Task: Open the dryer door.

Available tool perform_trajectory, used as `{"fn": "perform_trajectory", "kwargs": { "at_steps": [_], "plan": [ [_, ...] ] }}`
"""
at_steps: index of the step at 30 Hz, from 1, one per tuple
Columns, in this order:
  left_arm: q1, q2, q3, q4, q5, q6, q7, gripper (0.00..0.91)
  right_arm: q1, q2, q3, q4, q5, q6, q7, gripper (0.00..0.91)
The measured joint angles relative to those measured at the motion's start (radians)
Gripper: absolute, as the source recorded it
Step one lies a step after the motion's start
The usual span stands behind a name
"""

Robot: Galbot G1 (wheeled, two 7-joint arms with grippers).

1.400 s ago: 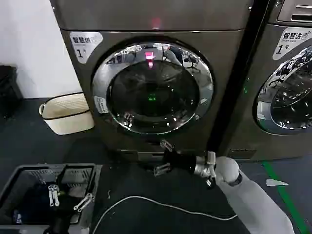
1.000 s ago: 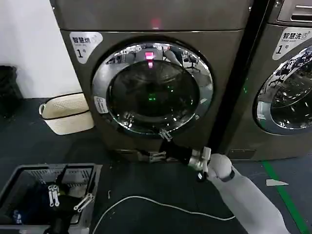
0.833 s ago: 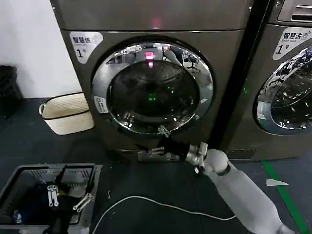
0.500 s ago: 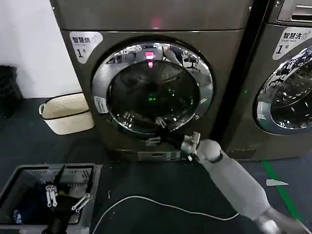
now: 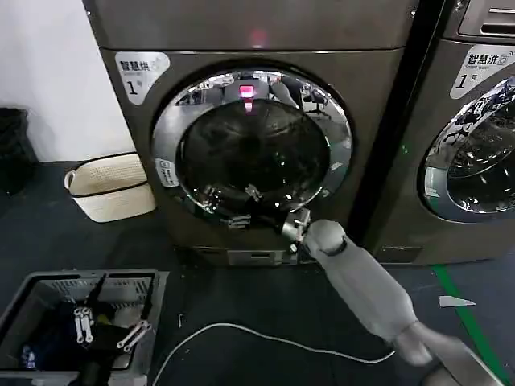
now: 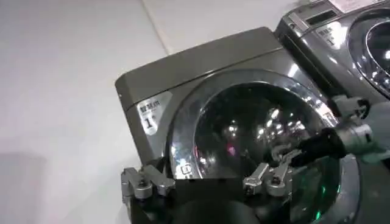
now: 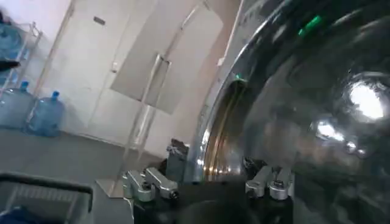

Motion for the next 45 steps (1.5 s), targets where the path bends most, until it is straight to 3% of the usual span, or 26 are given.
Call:
{"fn": "perform_trajectory", "kwargs": {
  "at_steps": [18,45],
  "plan": [
    [0.009,-0.005,-0.01,-0.006,-0.005,0.0,0.0,0.907,0.052,0.141,0.047,-0.182,-0.07,0.038,0.011,0.907],
    [0.03,-0.016,-0.015,-0.02,-0.004,0.0,0.001,0.907,0.113,0.235,0.028,-0.293,-0.073,0.035,-0.022,0.907]
  ]
}}
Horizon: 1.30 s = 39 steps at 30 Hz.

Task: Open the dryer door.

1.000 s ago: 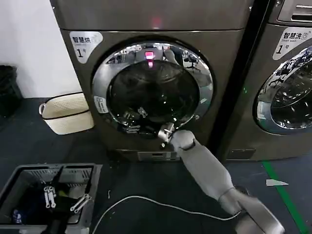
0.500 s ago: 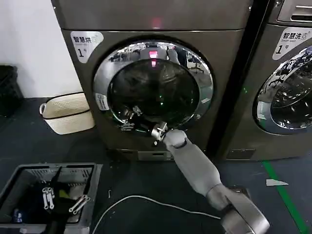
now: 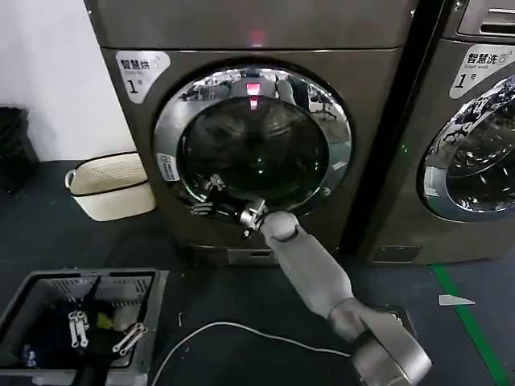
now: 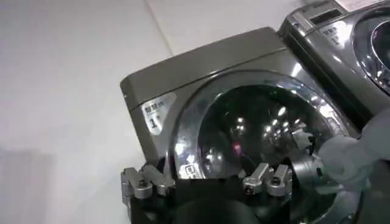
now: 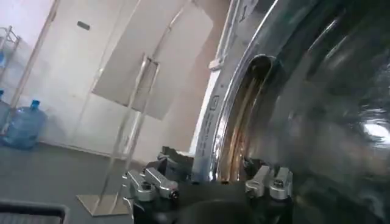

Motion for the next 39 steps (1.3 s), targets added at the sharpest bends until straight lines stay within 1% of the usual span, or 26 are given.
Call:
{"fn": "perform_trajectory", "kwargs": {
  "at_steps": [12,20,27,32,39],
  "plan": [
    [0.012,-0.008,0.0,-0.004,0.013,0.0,0.001,0.907,0.037,-0.003,-0.048,-0.02,0.085,-0.002,-0.111,0.907],
    [0.009,-0.01,0.0,0.0,0.016,0.0,0.001,0.907,0.04,-0.034,-0.076,0.004,0.176,-0.014,-0.25,0.907],
    [-0.001,-0.008,-0.002,0.017,0.017,0.0,0.0,0.907,0.015,-0.091,-0.11,0.07,0.278,-0.063,-0.384,0.907],
    [-0.018,-0.001,-0.014,0.029,0.017,0.0,-0.011,0.907,-0.004,-0.155,-0.145,0.144,0.358,-0.097,-0.494,0.907],
    [-0.048,0.015,-0.03,0.036,0.008,0.0,-0.022,0.907,-0.038,-0.247,-0.169,0.262,0.439,-0.151,-0.62,0.907]
  ]
}}
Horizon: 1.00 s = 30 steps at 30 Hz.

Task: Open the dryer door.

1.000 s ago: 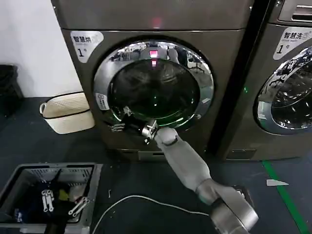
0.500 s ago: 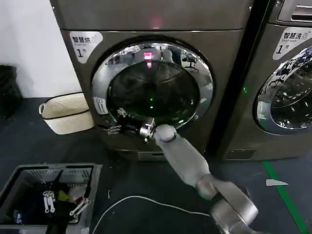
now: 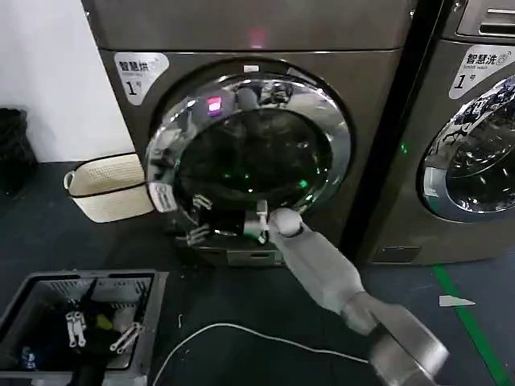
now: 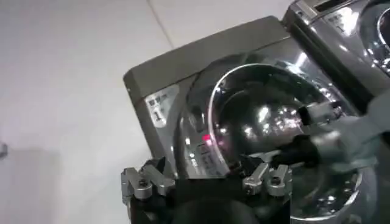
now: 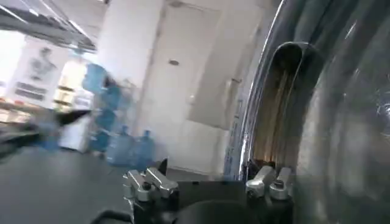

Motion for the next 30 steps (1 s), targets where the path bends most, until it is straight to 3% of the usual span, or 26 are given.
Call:
{"fn": "perform_trajectory", "kwargs": {
  "at_steps": [14,30],
  "plan": [
    [-0.058,0.05,-0.018,0.01,-0.057,0.0,0.001,0.907,-0.062,-0.152,0.008,0.2,0.052,-0.063,-0.166,0.907],
    [-0.19,0.211,0.049,0.118,-0.132,0.054,-0.021,0.907,-0.145,-0.313,0.063,0.399,0.094,-0.112,-0.173,0.907]
  ]
}}
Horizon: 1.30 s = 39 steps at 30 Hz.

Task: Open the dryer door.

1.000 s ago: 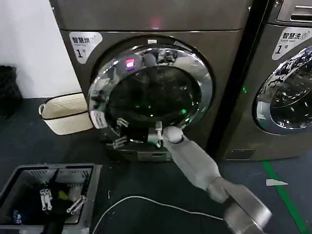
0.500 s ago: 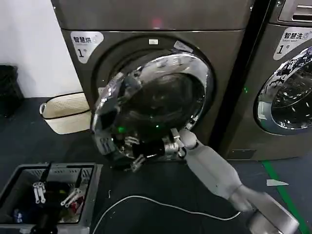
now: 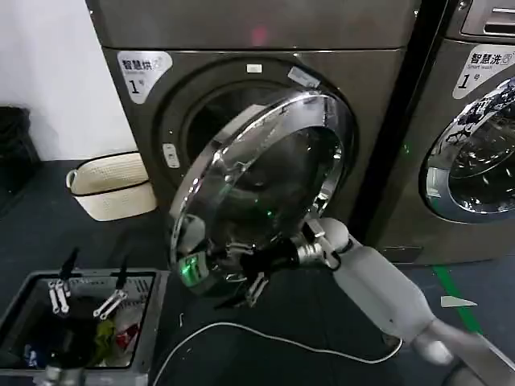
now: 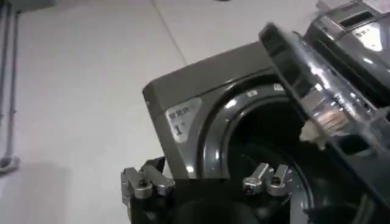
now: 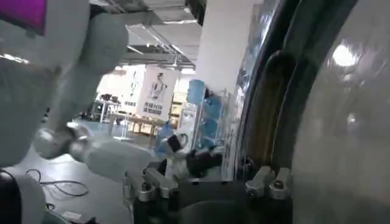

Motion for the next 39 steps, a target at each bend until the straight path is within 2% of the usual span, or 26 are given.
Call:
{"fn": "perform_trajectory", "kwargs": {
  "at_steps": [11,16,26,29,33,39],
  "plan": [
    [-0.139,0.122,0.059,0.123,-0.023,0.027,0.001,0.907,-0.074,-0.102,0.047,0.117,0.0,-0.01,0.0,0.907],
    [-0.201,0.165,0.102,0.156,-0.017,0.027,0.005,0.907,-0.152,-0.159,0.137,0.156,0.014,-0.003,0.001,0.907],
    [-0.297,0.185,0.238,0.183,0.02,0.034,0.008,0.907,-0.369,-0.248,0.404,0.159,0.059,0.064,0.008,0.907],
    [-0.324,0.186,0.286,0.187,0.033,0.038,0.008,0.907,-0.46,-0.253,0.518,0.163,0.06,0.105,0.052,0.907],
    [-0.357,0.192,0.36,0.194,0.047,0.038,0.007,0.907,-0.627,-0.239,0.712,0.179,0.051,0.184,0.117,0.907],
    [-0.399,0.193,0.487,0.216,0.083,0.028,0.01,0.907,-0.883,-0.161,1.011,0.226,-0.013,0.299,0.323,0.907]
  ]
}}
